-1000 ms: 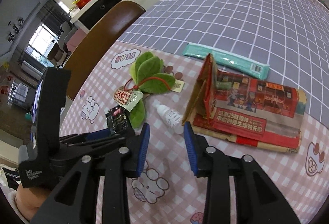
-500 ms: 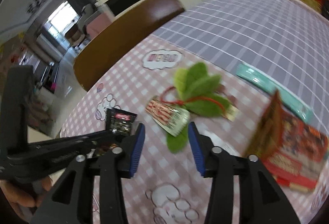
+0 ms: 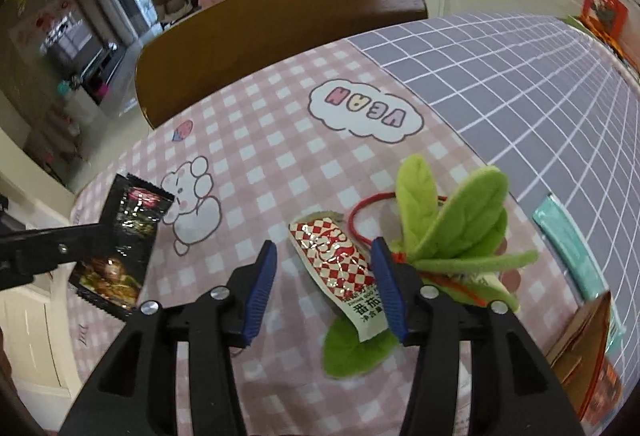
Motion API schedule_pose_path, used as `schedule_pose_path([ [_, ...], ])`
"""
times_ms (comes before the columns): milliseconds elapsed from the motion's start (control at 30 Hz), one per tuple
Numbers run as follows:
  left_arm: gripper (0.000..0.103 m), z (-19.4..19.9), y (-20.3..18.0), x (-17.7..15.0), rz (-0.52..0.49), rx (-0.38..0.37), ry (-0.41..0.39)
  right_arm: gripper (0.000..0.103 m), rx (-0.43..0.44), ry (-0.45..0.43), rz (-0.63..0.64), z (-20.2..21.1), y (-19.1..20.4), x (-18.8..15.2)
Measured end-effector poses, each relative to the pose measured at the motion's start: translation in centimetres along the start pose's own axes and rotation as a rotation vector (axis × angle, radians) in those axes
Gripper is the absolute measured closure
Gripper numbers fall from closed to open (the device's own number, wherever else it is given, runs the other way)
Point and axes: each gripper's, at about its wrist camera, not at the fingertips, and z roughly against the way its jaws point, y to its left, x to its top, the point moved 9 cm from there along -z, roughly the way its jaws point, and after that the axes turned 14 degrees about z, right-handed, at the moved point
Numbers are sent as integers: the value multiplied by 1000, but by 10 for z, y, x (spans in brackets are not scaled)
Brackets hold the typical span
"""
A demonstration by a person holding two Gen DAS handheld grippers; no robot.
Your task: Collect trash
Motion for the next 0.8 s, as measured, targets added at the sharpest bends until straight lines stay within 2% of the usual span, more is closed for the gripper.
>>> schedule_pose_path([
  [67,96,2,5,-1,12,-5,2,55,-28,19,44,-4,3,-1],
  [100,96,4,7,-2,15,-7,3,63,-52,21,50,-4,2,-1],
  [167,96,6,11,-2,21,-14,5,71,-69,25,34,-3,0,-4],
  [200,101,9,14,-2,19,-20,2,76,-70,27,24,-2,-1,-5],
  [367,101,27,24,1,15,-64,-14,87,-114,21,-24,14,-3,-7],
  [467,101,31,28,-2,7,-80,-1,89,-111,13,-67,29,6,-8],
  [600,100,22,38,-17,-6,-94,85,89,-103,13,-128,47,23,-14],
  [700,99,16,44,-24,-20,-72,101,89,-100,10,-169,56,36,-19],
  [767,78,12,47,-27,-23,-58,109,88,-92,11,-187,56,43,-21],
  [800,48,11,49,-28,-25,-43,102,88,-98,8,-197,55,43,-22],
])
